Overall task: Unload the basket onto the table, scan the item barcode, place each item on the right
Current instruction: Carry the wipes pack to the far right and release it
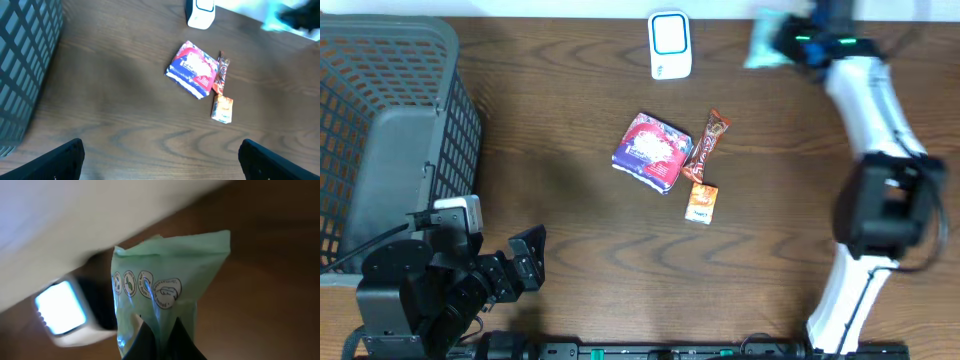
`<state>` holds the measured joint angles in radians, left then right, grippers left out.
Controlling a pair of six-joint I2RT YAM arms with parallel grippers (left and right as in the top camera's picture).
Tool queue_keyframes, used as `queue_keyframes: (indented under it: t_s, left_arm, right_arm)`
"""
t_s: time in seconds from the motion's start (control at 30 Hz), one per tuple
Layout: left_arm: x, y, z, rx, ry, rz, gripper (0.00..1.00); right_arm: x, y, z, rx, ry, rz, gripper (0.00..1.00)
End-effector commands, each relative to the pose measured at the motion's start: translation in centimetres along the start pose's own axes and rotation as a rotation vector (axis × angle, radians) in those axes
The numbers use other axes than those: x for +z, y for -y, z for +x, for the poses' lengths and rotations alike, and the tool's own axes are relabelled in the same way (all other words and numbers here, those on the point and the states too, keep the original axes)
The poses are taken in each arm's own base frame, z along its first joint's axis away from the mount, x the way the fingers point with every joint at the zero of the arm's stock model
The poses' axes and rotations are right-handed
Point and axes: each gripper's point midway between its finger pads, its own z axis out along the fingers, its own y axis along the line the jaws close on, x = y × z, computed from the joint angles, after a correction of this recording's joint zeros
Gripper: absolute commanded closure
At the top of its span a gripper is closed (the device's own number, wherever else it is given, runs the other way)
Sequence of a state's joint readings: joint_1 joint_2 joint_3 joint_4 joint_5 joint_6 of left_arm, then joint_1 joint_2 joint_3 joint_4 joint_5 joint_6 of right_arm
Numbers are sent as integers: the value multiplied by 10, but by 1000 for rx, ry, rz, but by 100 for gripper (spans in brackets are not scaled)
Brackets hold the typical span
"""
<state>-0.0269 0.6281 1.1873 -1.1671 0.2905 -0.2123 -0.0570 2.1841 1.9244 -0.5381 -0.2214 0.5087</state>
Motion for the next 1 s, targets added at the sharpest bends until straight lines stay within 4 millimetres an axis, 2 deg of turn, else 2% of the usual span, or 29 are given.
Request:
queue_keyframes:
  t_s: [0.0, 0.1, 0.3, 0.37, 0.4, 0.43, 0.47, 0.5, 0.53, 0.67, 0.77, 0.8, 0.87, 0.97]
  left_arm:
    - [-3, 4, -3, 2, 10, 15, 2]
    - [-3, 4, -3, 2, 10, 15, 2]
    - [-3, 4, -3, 2, 10, 15, 2]
    - [-3, 4, -3, 2, 10, 15, 2]
    - [-3, 4, -3, 2, 10, 15, 2]
    - [-3, 4, -3, 2, 10, 15, 2]
    - [-3, 4, -3, 2, 10, 15, 2]
    - [-3, 4, -3, 2, 10, 15, 2]
    - [-3, 4, -3, 2, 10, 15, 2]
    - [-3, 4, -3, 2, 10, 15, 2]
    - [-3, 4, -3, 2, 10, 15, 2]
    - [-3, 4, -3, 2, 10, 15, 2]
    - [-3, 4, -3, 2, 10, 15, 2]
    - [-3, 4, -3, 2, 10, 15, 2]
  right_arm:
    - [-48, 92, -35, -9, 56, 264, 99]
    - [-66, 159, -30, -26, -14, 410, 99]
    - [-86, 245, -21, -138, -139, 545, 98]
    - [-99, 277, -24, -108, -134, 649, 92]
    - [-105, 288, -24, -84, -128, 684, 83]
    - [-111, 302, -25, -40, -117, 708, 45]
    - [-113, 305, -25, -20, -114, 695, 23]
    - [-112, 306, -24, -8, -118, 666, 16]
    - [-111, 304, -22, 1, -123, 636, 12]
    - [-98, 280, -13, 27, -160, 464, 11]
    - [-81, 233, -5, 1, -198, 218, 11]
    - [-76, 211, -1, 0, -211, 116, 12]
    - [-70, 171, 6, 4, -241, -60, 14]
    - [-66, 117, 25, 0, -311, -235, 17]
